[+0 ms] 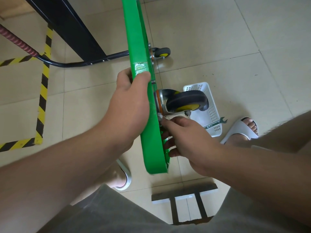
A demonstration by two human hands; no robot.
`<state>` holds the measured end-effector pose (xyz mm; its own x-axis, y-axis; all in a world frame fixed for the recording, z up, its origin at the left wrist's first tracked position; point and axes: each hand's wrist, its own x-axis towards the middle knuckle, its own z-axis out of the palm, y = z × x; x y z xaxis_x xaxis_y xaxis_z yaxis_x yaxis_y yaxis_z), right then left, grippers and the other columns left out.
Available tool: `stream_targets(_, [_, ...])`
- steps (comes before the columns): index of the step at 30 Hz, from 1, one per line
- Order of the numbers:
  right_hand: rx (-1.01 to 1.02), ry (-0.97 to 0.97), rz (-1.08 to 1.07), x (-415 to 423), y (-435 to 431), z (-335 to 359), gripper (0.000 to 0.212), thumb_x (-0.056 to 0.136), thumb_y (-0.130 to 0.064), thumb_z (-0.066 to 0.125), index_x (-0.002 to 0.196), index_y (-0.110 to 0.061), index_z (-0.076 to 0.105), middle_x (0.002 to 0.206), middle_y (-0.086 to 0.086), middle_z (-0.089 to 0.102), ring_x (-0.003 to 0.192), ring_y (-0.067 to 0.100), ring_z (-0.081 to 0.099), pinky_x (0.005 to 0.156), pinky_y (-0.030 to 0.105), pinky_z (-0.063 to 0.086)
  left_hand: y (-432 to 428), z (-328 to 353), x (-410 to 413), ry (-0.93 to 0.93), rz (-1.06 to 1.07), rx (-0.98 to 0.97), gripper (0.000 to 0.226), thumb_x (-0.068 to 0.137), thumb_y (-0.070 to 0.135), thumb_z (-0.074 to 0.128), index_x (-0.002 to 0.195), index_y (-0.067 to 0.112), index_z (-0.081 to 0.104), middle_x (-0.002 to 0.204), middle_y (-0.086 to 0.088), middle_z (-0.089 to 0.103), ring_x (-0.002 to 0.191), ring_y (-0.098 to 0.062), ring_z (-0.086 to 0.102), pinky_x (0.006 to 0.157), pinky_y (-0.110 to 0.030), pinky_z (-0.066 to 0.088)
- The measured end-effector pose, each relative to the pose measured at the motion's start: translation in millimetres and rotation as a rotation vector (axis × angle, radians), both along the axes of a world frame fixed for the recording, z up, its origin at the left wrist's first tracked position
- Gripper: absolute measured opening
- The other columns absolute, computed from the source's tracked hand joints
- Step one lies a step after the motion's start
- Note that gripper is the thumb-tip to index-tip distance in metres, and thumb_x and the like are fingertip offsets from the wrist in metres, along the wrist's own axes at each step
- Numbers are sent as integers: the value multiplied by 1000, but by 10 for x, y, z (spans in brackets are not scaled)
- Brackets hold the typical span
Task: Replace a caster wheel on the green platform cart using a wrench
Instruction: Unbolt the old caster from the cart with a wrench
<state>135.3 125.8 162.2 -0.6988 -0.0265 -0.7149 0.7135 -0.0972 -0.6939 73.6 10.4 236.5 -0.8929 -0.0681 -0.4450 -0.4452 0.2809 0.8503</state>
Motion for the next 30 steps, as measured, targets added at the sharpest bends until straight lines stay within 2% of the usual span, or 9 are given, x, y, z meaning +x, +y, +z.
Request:
stream_targets(5, [43, 61, -17, 30, -12, -40, 16, 99, -31, 62, 105, -18, 70, 97, 4, 73, 71, 17, 64, 61, 31, 54, 0, 8, 5, -7, 1, -4, 25, 107, 41, 41, 130, 36, 51, 96, 1, 61, 73, -13, 59, 43, -18, 47])
stream_targets(8, [-6, 44, -33, 43, -27, -42, 14, 100, -22, 57, 108, -22, 67, 102, 4, 73, 74, 19, 66, 66, 35, 57, 3, 8, 2, -9, 0, -7, 25, 108, 41, 40, 130, 35, 50, 94, 1, 60, 72, -13, 58, 43, -17, 46])
stream_targets(10, [-24, 11, -16, 31, -20, -35, 15, 100, -29, 56, 108, -22, 67, 103, 7, 72, 78, 22, 66, 66, 36, 57, 7, 6, 1, -11, 3, -15, 23, 107, 42, 40, 128, 36, 51, 94, 2, 61, 73, -12, 58, 49, -20, 49])
stream_targets(13, [-18, -20, 34, 7, -12, -19, 28, 98, -45, 59, 105, -19, 68, 101, 10, 70, 80, 24, 67, 60, 33, 55, 14, 10, 3, -1, 10, -24, 21, 107, 42, 41, 125, 37, 51, 92, 3, 61, 73, -11, 59, 48, -19, 48])
stream_targets(15, [0, -6, 38, 4, -14, -17, 29, 99, -46, 58, 103, -19, 68, 97, 9, 70, 78, 23, 67, 59, 30, 54, 15, 14, 2, -6, 6, -19, 21, 107, 42, 41, 125, 37, 50, 92, 4, 61, 74, -11, 59, 51, -21, 48])
stream_targets(18, [14, 27, 20, 20, -11, -26, 20, 101, -37, 59, 105, -20, 68, 97, 5, 70, 77, 20, 66, 60, 29, 53, 16, 18, 3, -14, 15, 0, 21, 107, 41, 42, 125, 37, 51, 95, 2, 62, 77, -14, 60, 58, -27, 50])
stream_targets(22, [-39, 25, -26, 33, -28, -30, 17, 101, -20, 53, 110, -22, 67, 103, 5, 72, 75, 20, 65, 63, 33, 56, 12, 18, 7, -9, 6, -3, 22, 107, 41, 41, 127, 37, 51, 93, 3, 60, 74, -13, 58, 51, -22, 50])
stream_targets(27, [-21, -9, 13, -3, -20, -30, 27, 98, -43, 59, 106, -18, 67, 98, 10, 69, 76, 22, 65, 61, 33, 54, 13, 14, 10, -3, 15, -17, 22, 107, 42, 41, 126, 39, 51, 93, 4, 61, 73, -10, 60, 49, -19, 48])
stream_targets(30, [8, 6, 26, -3, -20, -43, 27, 99, -43, 59, 103, -18, 67, 96, 10, 70, 74, 21, 65, 61, 31, 52, 14, 18, 6, -5, 15, -7, 25, 107, 42, 42, 128, 36, 52, 95, 2, 62, 76, -13, 61, 59, -27, 50])
